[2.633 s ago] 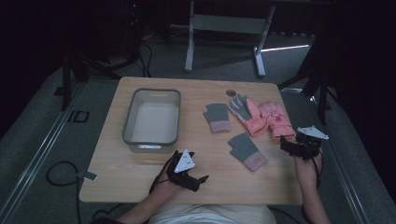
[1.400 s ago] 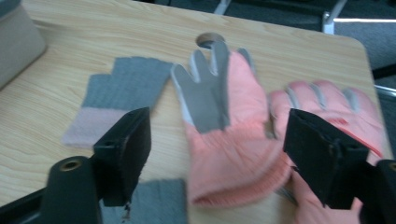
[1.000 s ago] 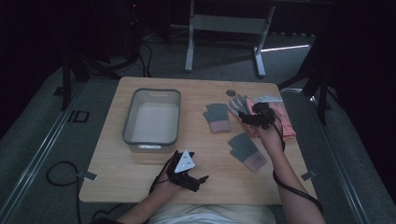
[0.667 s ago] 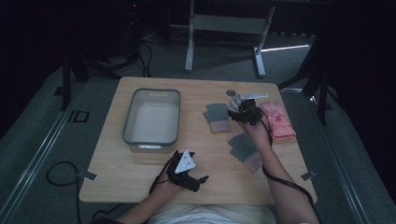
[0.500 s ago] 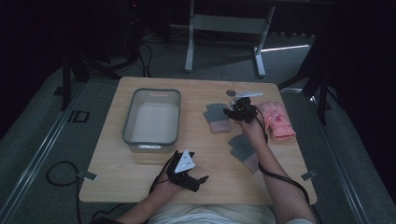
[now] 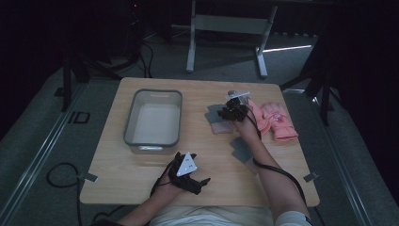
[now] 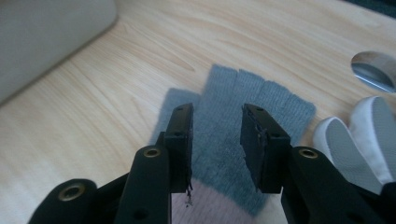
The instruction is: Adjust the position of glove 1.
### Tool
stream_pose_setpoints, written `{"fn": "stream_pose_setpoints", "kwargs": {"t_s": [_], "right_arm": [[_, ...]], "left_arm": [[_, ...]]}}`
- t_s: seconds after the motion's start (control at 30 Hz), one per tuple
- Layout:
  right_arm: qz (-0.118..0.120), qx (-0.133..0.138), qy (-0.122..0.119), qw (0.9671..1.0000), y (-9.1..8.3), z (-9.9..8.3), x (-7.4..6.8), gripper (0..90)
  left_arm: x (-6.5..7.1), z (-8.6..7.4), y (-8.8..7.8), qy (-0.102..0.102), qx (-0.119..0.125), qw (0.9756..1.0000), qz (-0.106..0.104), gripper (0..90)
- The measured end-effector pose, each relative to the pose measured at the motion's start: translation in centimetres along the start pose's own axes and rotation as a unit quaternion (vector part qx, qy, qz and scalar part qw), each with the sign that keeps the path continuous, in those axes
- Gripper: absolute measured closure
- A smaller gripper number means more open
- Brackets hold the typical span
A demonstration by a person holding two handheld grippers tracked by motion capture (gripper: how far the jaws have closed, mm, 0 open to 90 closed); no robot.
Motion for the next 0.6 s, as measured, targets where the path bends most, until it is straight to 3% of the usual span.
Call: {"fn": "stream_pose_setpoints", "kwargs": {"t_s": [0.03, 0.07, 0.2, 0.33, 0.6], "right_arm": [[0.000, 0.000, 0.000, 1.0000, 0.0, 0.0, 0.0, 64.7], [-0.007, -0.008, 0.000, 0.9999, 1.2, 0.0, 0.4, 65.1], [-0.006, -0.013, 0.004, 0.9999, 2.0, 0.1, 0.6, 64.6], [-0.014, -0.027, 0.008, 0.9995, 2.8, -0.3, 1.1, 63.1], [-0.019, -0.053, -0.008, 0.9984, 3.5, -0.9, 1.4, 66.2]], "left_arm": [[0.0, 0.0, 0.0, 0.000, 0.000, 1.0000, 0.000, 0.4], [0.0, 0.0, 0.0, 0.001, 0.001, 1.0000, 0.002, 0.4], [0.0, 0.0, -0.1, -0.002, 0.006, 1.0000, 0.000, 0.3], [0.0, 0.1, -0.1, 0.007, 0.004, 0.9999, 0.015, 0.0], [0.2, 0.1, -0.1, 0.006, 0.006, 1.0000, 0.000, 0.0]]}}
Point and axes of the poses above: each handheld gripper's, and its own axes: y roughly forward along the jaws, z roughly out of its top, x roughly to its right, the point moved 7 cm from there along y, roughly forward along the jaws, and after that the axes turned 15 degrees about y, right-handed, at the moved point
